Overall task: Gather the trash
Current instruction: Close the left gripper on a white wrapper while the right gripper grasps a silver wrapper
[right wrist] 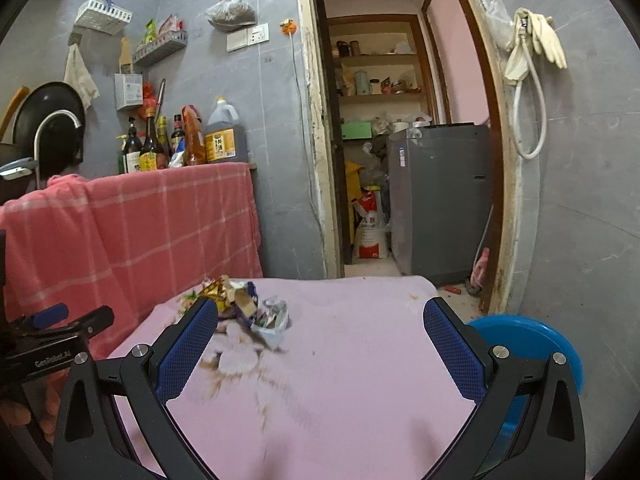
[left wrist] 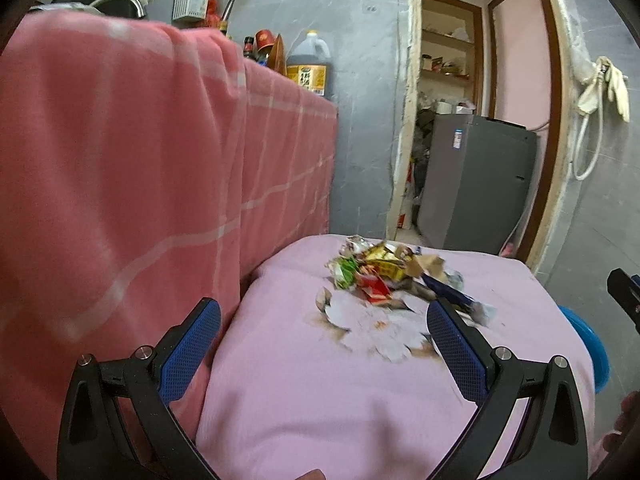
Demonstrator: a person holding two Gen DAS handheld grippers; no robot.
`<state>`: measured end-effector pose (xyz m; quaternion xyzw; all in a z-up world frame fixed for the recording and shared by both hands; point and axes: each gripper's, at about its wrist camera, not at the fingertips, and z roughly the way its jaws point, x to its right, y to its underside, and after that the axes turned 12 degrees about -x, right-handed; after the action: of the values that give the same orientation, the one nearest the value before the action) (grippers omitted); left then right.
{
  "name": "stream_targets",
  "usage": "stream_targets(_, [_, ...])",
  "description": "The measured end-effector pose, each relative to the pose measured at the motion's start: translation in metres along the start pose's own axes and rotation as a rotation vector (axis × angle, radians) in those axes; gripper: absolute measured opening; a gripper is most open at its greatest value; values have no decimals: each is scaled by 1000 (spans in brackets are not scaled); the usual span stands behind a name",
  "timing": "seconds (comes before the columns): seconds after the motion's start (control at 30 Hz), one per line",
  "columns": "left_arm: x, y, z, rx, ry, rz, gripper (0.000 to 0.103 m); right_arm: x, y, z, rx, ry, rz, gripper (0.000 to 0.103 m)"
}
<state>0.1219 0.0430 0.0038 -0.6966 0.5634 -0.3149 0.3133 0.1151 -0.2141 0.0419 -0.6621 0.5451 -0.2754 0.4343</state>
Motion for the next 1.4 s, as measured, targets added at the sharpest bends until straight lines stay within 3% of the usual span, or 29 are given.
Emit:
stream_targets(0.17, [-7, -17, 28, -29, 4, -14, 101, 6, -18, 39, -45, -53, 27, 103])
stream_targets(0.37, [-11, -38, 67, -98, 7, -9, 99, 9, -32, 89, -164, -71, 25, 103])
stream_targets(0.47, [-12, -46, 83, -128, 7, 8, 90, 9, -37, 118, -244, -72, 21, 103])
stream_targets(0.57, [-17, -53, 98, -170, 49, -3, 70, 9, -41, 147, -328, -124, 34, 101])
stream_targets(0.63, [-23, -58, 111, -215, 91, -22, 59, 6, -42, 160, -372, -147, 21, 95])
stream_targets(0.7, [-26, -62, 120, -254, 134, -30, 58, 1, -40, 173, -415, -176, -1, 83])
stream_targets(0.93, [-39, -70, 145, -368, 211, -67, 45, -10, -32, 202, -519, -245, -29, 71])
stream_targets(1.13, [-45, -73, 146, -417, 301, -89, 28, -15, -28, 217, -580, -289, -20, 61])
stream_targets(1.2, [-48, -73, 145, -427, 326, -98, 19, -16, -28, 219, -592, -305, -21, 50])
stream_targets(1.27, [-51, -74, 144, -433, 339, -106, 17, -17, -27, 220, -597, -309, -19, 46])
stream_targets(1.4, [-52, -75, 139, -414, 342, -122, 11, -9, -26, 218, -601, -318, 17, 27])
